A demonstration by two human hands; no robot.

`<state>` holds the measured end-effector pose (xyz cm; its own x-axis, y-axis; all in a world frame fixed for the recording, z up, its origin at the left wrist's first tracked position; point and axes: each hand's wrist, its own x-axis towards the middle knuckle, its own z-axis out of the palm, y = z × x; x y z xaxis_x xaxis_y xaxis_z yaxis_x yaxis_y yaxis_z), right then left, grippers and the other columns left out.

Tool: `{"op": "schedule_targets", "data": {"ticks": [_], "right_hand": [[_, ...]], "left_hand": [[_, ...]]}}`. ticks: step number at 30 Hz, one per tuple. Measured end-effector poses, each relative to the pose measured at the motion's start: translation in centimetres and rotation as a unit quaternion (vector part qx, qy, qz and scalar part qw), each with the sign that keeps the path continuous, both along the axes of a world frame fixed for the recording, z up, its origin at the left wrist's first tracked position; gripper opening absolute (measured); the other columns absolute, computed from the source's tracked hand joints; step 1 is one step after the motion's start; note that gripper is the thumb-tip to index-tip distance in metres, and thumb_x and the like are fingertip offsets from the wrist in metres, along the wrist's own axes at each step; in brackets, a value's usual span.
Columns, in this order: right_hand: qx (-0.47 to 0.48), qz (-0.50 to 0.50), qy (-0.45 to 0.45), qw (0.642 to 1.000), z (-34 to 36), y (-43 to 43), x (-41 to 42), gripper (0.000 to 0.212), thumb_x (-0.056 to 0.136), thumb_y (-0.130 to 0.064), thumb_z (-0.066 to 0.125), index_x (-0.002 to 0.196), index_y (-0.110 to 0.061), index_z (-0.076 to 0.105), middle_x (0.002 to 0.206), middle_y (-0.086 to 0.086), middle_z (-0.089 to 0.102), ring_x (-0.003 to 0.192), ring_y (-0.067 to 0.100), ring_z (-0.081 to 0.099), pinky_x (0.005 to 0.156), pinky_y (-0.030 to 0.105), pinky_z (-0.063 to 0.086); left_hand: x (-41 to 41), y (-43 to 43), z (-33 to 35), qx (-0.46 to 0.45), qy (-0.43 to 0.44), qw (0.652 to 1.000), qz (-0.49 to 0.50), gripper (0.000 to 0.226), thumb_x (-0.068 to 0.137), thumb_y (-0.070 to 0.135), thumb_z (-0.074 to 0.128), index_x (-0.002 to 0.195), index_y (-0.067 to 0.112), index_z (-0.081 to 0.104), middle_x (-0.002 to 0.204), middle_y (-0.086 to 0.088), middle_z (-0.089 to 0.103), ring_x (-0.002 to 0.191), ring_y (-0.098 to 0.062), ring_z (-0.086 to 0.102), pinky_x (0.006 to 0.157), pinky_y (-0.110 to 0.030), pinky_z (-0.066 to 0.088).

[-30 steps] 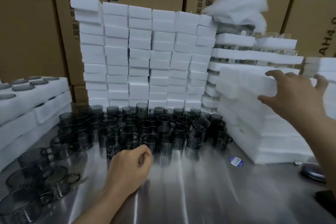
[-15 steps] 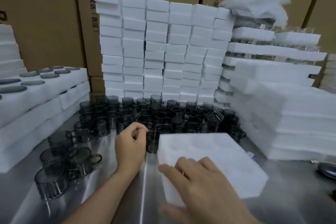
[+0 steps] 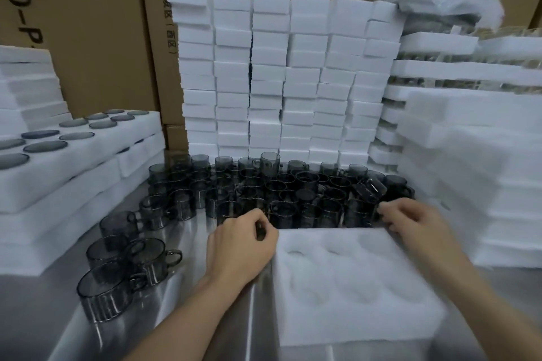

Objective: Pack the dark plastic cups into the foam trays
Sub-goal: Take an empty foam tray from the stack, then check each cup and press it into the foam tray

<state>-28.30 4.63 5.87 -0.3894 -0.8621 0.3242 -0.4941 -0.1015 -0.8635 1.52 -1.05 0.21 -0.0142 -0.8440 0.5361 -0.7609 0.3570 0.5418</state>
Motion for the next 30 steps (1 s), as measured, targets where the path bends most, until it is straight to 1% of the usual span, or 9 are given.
{"op": "schedule_targets", "data": {"ticks": [4, 6, 9, 13, 18, 23, 25, 28, 30], "right_hand": [[0.072, -0.007, -0.108, 0.992, -1.9, -1.0, -2.5, 0.028, 0.101, -0.028, 0.071, 0.088, -0.004, 0.079, 0.074, 0.015, 0.067, 0.056, 0.007, 0.056, 0.049, 0.016, 0.043], [0.109, 0.024, -0.105, 0.988, -2.6, -1.1, -2.4, 0.032, 0.097, -0.034, 0.074, 0.090, -0.004, 0.079, 0.084, 0.027, 0.070, 0.067, 0.019, 0.062, 0.061, 0.028, 0.047], [0.107, 0.045, -0.082, 0.990, -3.0, -0.9, -1.8, 0.031, 0.093, -0.041, 0.076, 0.089, -0.010, 0.079, 0.093, 0.022, 0.076, 0.071, 0.020, 0.067, 0.071, 0.037, 0.049], [0.096, 0.066, -0.081, 0.990, -2.9, -0.9, -1.5, 0.025, 0.093, -0.042, 0.077, 0.089, -0.017, 0.081, 0.088, 0.015, 0.078, 0.069, 0.020, 0.070, 0.070, 0.036, 0.053], [0.086, 0.039, -0.033, 0.995, -3.4, -1.0, -0.6, 0.021, 0.094, -0.035, 0.078, 0.076, -0.025, 0.081, 0.073, 0.001, 0.078, 0.056, 0.009, 0.065, 0.061, 0.028, 0.048], [-0.006, -0.016, 0.068, 0.998, -2.4, -0.3, 0.7, 0.018, 0.091, -0.022, 0.080, 0.075, -0.028, 0.076, 0.066, -0.005, 0.067, 0.059, 0.006, 0.054, 0.062, 0.030, 0.044], [-0.076, 0.026, 0.125, 0.989, -1.4, 0.7, 1.6, 0.019, 0.088, -0.020, 0.084, 0.091, -0.037, 0.077, 0.078, -0.009, 0.065, 0.066, 0.006, 0.056, 0.066, 0.026, 0.043], [-0.112, 0.163, 0.183, 0.963, -0.8, 2.2, 3.2, 0.067, 0.082, -0.029, 0.090, 0.136, -0.054, 0.060, 0.120, -0.022, 0.062, 0.104, 0.005, 0.062, 0.083, 0.016, 0.049], [-0.124, 0.212, 0.224, 0.943, -0.9, 2.7, 4.2, 0.084, 0.082, -0.035, 0.090, 0.150, -0.057, 0.045, 0.140, -0.025, 0.056, 0.128, 0.007, 0.057, 0.095, 0.019, 0.050]], "left_hand": [[0.3, -0.1, 0.1, 0.050, -0.072, 0.996, 0.016, 0.034, 0.087, 0.056, 0.039, 0.080, 0.038, 0.066, 0.057, 0.011, 0.062, 0.053, -0.006, 0.058, 0.049, -0.027, 0.037], [0.8, -0.3, 0.2, 0.082, -0.063, 0.994, -0.026, 0.029, 0.097, 0.051, 0.048, 0.082, 0.038, 0.068, 0.061, 0.011, 0.065, 0.054, -0.008, 0.059, 0.050, -0.026, 0.038], [1.3, 0.0, 0.9, 0.087, -0.069, 0.991, -0.081, 0.028, 0.106, 0.047, 0.055, 0.084, 0.039, 0.070, 0.062, 0.010, 0.067, 0.055, -0.008, 0.062, 0.052, -0.024, 0.039], [1.6, 1.1, 2.4, 0.007, -0.006, 0.997, -0.071, 0.030, 0.108, 0.051, 0.052, 0.086, 0.039, 0.069, 0.059, 0.012, 0.067, 0.052, -0.009, 0.064, 0.053, -0.034, 0.054], [1.0, 3.0, 4.4, -0.125, 0.155, 0.974, -0.110, 0.020, 0.108, 0.046, 0.055, 0.098, 0.039, 0.071, 0.071, 0.010, 0.069, 0.057, -0.012, 0.062, 0.050, -0.018, 0.041], [-0.4, 4.7, 3.9, -0.227, -0.014, 0.958, -0.173, 0.022, 0.110, 0.034, 0.056, 0.114, 0.023, 0.075, 0.088, 0.016, 0.070, 0.069, -0.001, 0.063, 0.062, -0.020, 0.051], [-0.8, 5.1, 3.8, -0.251, -0.056, 0.946, -0.197, 0.030, 0.111, 0.035, 0.053, 0.116, 0.017, 0.077, 0.096, 0.010, 0.074, 0.071, -0.009, 0.068, 0.062, -0.031, 0.059], [-1.4, 5.7, 4.0, -0.273, -0.092, 0.932, -0.219, 0.040, 0.113, 0.039, 0.046, 0.117, 0.014, 0.077, 0.094, 0.004, 0.073, 0.070, -0.023, 0.071, 0.055, -0.041, 0.059], [-1.7, 6.0, 4.1, -0.289, -0.112, 0.922, -0.232, 0.040, 0.113, 0.038, 0.045, 0.118, 0.015, 0.078, 0.094, 0.005, 0.072, 0.069, -0.021, 0.070, 0.052, -0.040, 0.057]]}}
